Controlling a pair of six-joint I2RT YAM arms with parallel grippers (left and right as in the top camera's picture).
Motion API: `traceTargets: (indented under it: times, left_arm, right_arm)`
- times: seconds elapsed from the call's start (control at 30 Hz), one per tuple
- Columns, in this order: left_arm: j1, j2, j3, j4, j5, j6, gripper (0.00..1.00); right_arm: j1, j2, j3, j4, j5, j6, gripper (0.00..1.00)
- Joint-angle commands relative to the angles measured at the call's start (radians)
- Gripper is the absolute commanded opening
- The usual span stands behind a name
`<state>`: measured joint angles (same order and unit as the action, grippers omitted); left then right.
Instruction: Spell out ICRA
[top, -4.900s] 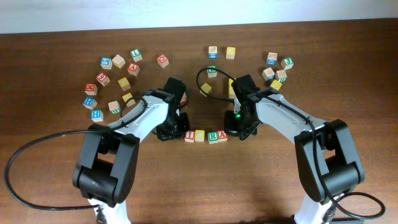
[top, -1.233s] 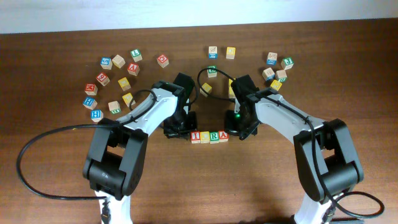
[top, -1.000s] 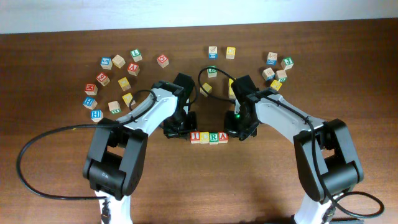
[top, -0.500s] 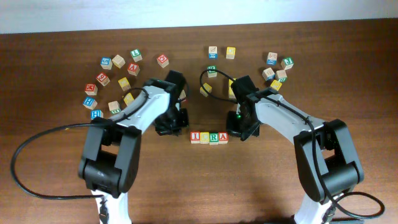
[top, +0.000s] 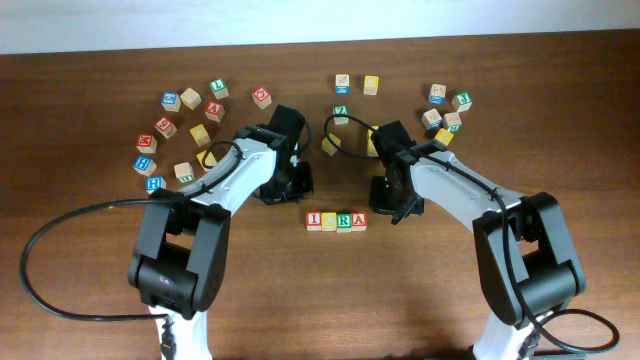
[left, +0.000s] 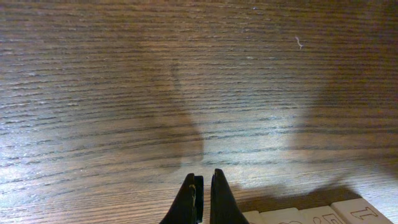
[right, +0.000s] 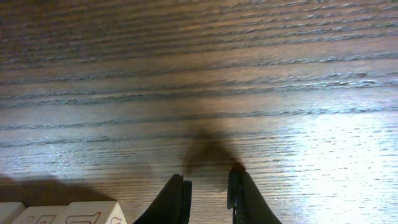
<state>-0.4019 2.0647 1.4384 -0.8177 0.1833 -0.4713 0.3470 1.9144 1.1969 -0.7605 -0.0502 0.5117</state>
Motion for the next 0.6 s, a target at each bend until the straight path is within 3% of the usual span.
traceTargets:
  times: [0.0,0.57]
  left_arm:
    - [-0.025,0.007,0.016,0.003,0.021,0.002,0.00]
    - [-0.076,0.007,0.016,-0.043,0.042,-0.006,0.00]
  right_arm:
    - [0.005,0.013,-0.010,0.002,0.036,-0.009,0.15]
    - [0.005,0.013,-0.010,-0.002,0.035,-0.009,0.15]
